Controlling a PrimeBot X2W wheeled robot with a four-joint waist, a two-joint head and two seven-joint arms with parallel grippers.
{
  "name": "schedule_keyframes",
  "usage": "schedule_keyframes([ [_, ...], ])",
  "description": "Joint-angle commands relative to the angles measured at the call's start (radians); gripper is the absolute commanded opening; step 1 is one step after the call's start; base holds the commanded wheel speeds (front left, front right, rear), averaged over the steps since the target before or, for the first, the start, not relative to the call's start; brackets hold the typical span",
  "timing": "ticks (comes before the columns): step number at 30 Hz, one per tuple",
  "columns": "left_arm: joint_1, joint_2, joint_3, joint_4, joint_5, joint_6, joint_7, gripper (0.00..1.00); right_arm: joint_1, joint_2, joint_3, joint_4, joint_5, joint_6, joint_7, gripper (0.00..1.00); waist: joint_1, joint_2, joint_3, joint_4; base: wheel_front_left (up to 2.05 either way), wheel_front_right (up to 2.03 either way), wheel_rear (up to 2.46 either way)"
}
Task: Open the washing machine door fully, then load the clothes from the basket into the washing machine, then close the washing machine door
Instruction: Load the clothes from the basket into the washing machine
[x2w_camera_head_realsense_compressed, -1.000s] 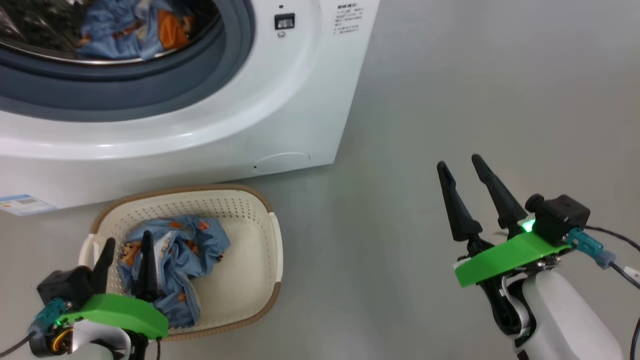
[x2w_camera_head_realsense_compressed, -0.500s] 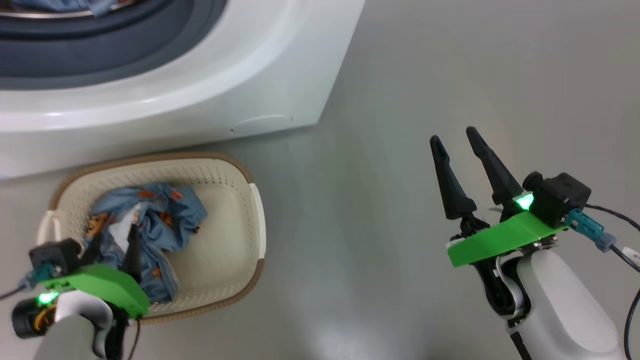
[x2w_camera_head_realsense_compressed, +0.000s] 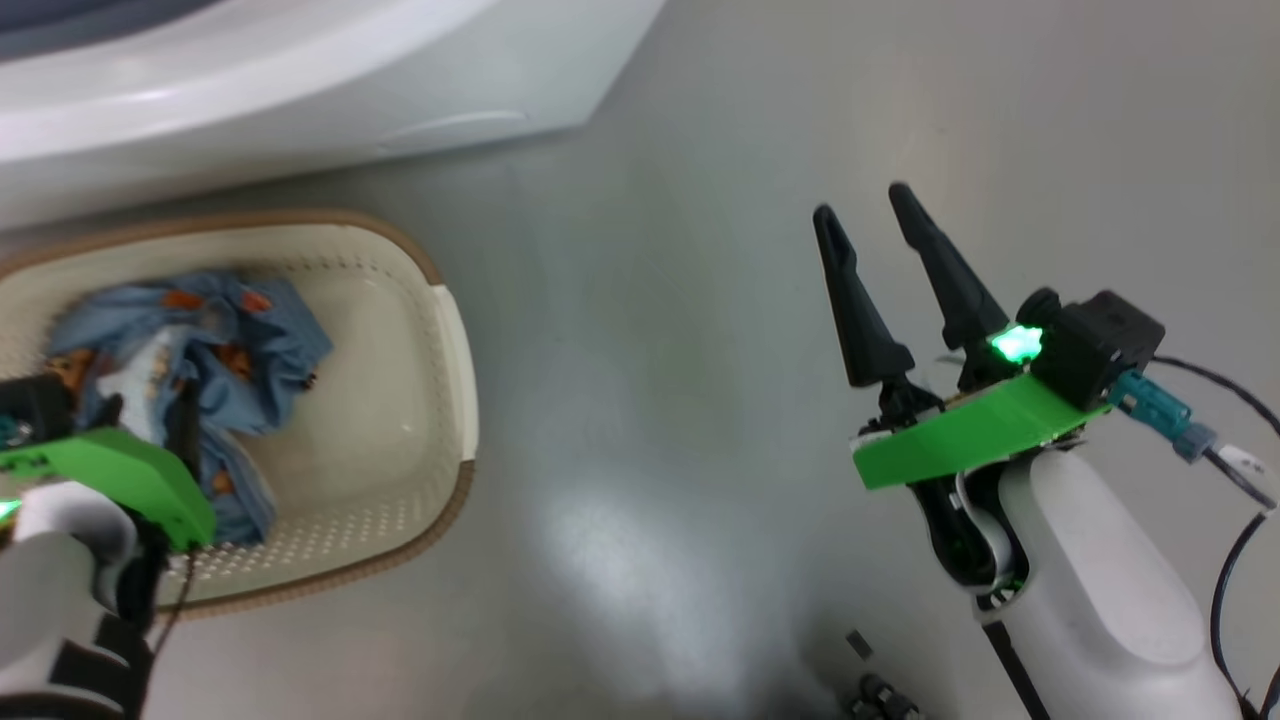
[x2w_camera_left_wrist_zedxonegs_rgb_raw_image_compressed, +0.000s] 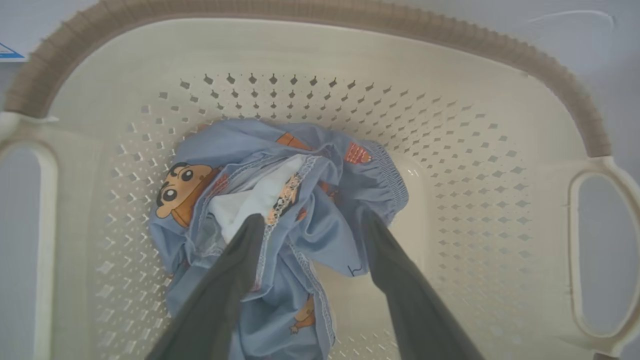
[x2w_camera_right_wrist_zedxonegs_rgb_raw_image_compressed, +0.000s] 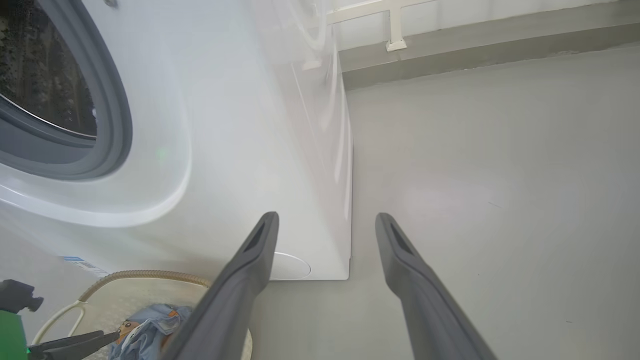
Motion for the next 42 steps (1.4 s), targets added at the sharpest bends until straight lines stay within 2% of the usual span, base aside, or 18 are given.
schedule_keyframes([
  [1,-0.022,0.054,0.018,0.023,0.012,0.019,0.009,1.00,-0.003,0.005,0.017,-0.028,0.003,0.005,-0.008,1.00,0.0000,0.0000,0.090,-0.052,0.00,0.00,0.00],
  [7,-0.095,0.109,0.018,0.097,0.017,0.046,0.025,1.00,-0.029,0.012,0.018,-0.048,0.010,0.005,-0.008,1.00,0.0000,0.0000,0.158,-0.095,0.00,0.00,0.00],
  [12,-0.147,0.139,0.011,0.126,0.019,0.048,0.043,1.00,-0.032,0.014,0.011,-0.061,0.011,0.005,-0.008,1.00,0.0000,0.0000,0.202,-0.111,0.00,0.00,0.00],
  [17,-0.175,0.148,-0.004,0.144,0.028,0.053,0.066,1.00,-0.035,0.015,0.017,-0.071,0.023,0.005,-0.008,1.00,0.0000,0.0000,0.222,-0.115,0.00,0.00,0.00],
  [22,-0.193,0.152,-0.025,0.164,0.043,0.095,0.127,1.00,-0.040,0.015,0.025,-0.073,0.032,0.005,-0.008,1.00,0.0000,0.0000,0.232,-0.119,0.00,0.00,0.00],
  [24,-0.197,0.153,-0.028,0.169,0.041,0.099,0.146,1.00,-0.042,0.015,0.029,-0.073,0.035,0.005,-0.008,1.00,0.0000,0.0000,0.234,-0.121,0.00,0.00,0.00],
  [25,-0.197,0.152,-0.030,0.171,0.041,0.101,0.156,0.91,-0.043,0.015,0.030,-0.072,0.036,0.005,-0.008,1.00,0.0000,0.0000,0.233,-0.122,0.00,0.00,0.00],
  [26,-0.197,0.151,-0.033,0.172,0.042,0.103,0.164,0.49,-0.044,0.015,0.030,-0.071,0.036,0.005,-0.008,1.00,0.0000,0.0000,0.233,-0.122,0.00,0.00,0.00],
  [27,-0.197,0.149,-0.034,0.173,0.040,0.102,0.169,0.00,-0.044,0.015,0.030,-0.069,0.037,0.005,-0.008,1.00,0.0000,0.0000,0.231,-0.122,0.00,0.00,0.00],
  [34,-0.178,0.145,-0.029,0.177,0.019,0.072,0.134,0.00,-0.045,0.015,0.025,-0.066,0.034,0.005,-0.008,1.00,0.0000,0.0000,0.203,-0.115,0.00,0.00,0.00],
  [42,-0.100,0.092,-0.033,0.179,-0.005,0.025,0.045,0.00,-0.040,0.015,0.021,-0.057,0.030,0.005,-0.008,1.00,0.0000,0.0000,0.097,-0.089,0.00,0.00,0.00],
])
